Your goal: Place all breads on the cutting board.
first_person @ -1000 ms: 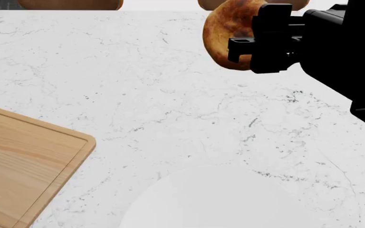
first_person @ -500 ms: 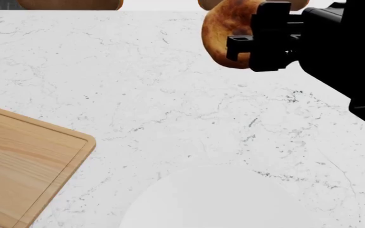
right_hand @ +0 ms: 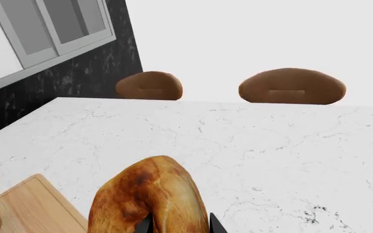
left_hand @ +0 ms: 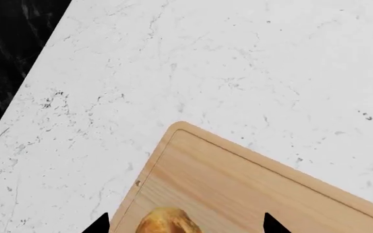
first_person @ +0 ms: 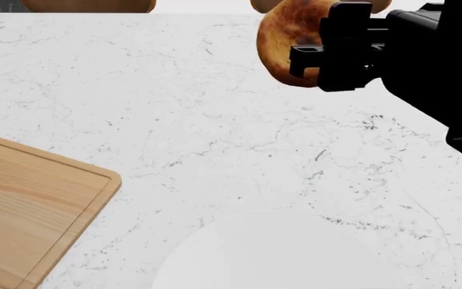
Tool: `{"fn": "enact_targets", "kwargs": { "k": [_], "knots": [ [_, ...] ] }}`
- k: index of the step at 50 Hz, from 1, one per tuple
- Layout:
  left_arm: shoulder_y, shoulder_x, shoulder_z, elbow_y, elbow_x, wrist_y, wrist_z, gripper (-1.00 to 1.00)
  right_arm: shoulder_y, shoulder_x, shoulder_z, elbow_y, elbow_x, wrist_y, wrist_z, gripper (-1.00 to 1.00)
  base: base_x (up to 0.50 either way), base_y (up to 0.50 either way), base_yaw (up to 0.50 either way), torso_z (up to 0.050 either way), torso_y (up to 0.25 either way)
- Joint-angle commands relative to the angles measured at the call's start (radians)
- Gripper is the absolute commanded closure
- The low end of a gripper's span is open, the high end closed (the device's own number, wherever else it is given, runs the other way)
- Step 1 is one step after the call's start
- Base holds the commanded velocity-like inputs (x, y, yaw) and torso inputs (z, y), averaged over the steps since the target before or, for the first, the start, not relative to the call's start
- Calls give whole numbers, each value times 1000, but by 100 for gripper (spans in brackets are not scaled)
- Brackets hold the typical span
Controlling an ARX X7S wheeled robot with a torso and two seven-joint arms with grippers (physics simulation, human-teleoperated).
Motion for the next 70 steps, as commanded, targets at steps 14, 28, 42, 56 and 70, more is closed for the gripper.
{"fn": "enact_targets", "kwargs": {
  "k": [14,28,42,56,70],
  "knots": [
    [-191,1,-290,0,-34,116,15,-100,91,-39,-3,37,-19,30,-1,100,0,18,-1,0,0],
    [-388,57,-411,1,-30,126,44,-100,89,-35,4,36,-26,18,-16,100,0,18,0,1,0],
    [-518,109,-452,24,-51,105,88,-100,125,-54,15,53,-46,1,-31,100,0,19,0,0,0],
    [-514,127,-472,108,-69,59,67,-100,171,-95,7,100,-88,-7,-61,100,0,20,-3,0,0],
    [-544,125,-477,49,-58,142,-27,-100,258,-199,-44,255,-197,-17,-174,100,0,21,-3,0,0]
  ]
}}
